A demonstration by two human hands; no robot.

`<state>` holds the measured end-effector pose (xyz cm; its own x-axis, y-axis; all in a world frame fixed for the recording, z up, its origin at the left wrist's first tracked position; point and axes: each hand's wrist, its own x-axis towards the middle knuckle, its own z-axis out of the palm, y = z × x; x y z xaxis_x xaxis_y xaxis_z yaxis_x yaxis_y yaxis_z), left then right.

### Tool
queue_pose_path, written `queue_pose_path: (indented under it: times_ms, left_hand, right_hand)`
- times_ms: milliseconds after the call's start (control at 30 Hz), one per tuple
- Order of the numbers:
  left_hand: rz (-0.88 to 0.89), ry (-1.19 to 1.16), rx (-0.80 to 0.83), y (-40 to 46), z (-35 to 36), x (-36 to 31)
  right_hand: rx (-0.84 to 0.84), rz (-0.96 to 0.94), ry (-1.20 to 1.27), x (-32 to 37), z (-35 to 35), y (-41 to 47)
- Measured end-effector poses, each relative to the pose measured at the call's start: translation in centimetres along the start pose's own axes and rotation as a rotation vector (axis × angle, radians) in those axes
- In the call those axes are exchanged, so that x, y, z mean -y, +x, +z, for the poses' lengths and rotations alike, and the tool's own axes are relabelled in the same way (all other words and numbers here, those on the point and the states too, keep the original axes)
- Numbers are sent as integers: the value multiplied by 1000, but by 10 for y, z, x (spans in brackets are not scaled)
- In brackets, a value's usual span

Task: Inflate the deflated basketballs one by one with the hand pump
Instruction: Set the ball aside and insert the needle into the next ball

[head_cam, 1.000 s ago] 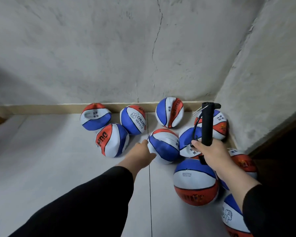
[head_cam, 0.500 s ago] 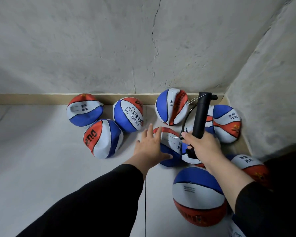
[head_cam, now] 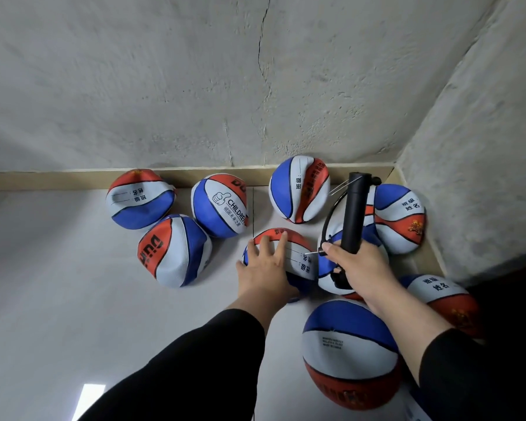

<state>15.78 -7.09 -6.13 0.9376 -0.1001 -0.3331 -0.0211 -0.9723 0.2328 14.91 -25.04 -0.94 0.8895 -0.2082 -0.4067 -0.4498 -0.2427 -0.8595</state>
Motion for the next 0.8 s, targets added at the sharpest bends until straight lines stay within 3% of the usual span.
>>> queue_pose_path:
  times_ms: [300,633,800]
  left_hand:
    - [-163,-179,-51,-8,-2,12]
    - [-409,-860,-201,-30,-25,53]
    - [-323,-1230,-326,-62,-62,61]
  right_hand:
    - [25,25,-15,-1,-1,-7]
    - [-22,-14,23,33,4,-26]
    - [0,-90,163,66,15,-52]
